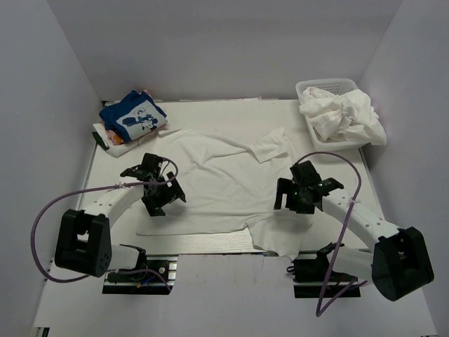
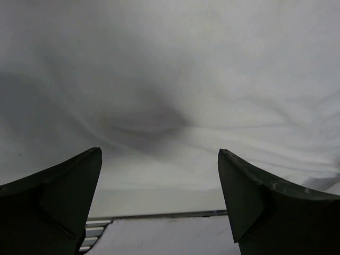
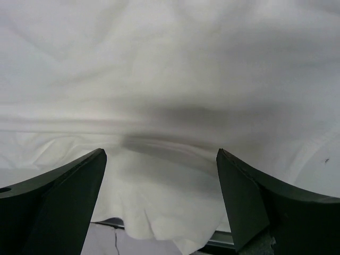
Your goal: Fold and stack the t-shirts
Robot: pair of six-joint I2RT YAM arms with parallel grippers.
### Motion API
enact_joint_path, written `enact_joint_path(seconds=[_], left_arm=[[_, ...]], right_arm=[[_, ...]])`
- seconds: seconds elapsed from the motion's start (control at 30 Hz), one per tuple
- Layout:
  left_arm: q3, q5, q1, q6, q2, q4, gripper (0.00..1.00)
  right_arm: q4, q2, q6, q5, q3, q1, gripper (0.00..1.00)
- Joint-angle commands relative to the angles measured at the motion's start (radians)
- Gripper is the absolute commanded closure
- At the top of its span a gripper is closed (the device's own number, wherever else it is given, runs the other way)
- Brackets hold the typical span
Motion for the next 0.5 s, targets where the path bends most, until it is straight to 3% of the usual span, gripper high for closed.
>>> enact_joint_path(seconds=[0.0,0.2,0.47], left_arm=[[0.114,-0.042,-0.004,-0.019,-0.108,-0.085,0.0],[0.362,-0.076,-0.004,0.013,-0.038,-0.076,0.0],[0.485,-0.197,0.008,0.037,0.028,-0.134,0.0]], right_arm=[[-0.023,-0.023,-0.012,0.049,0.162,0.002,0.1],[0.116,0.204,0.008,0.124,0.37,-0.021,0.1],[0.227,0.584,0.02,-0.009,0.614,-0.093,0.1]])
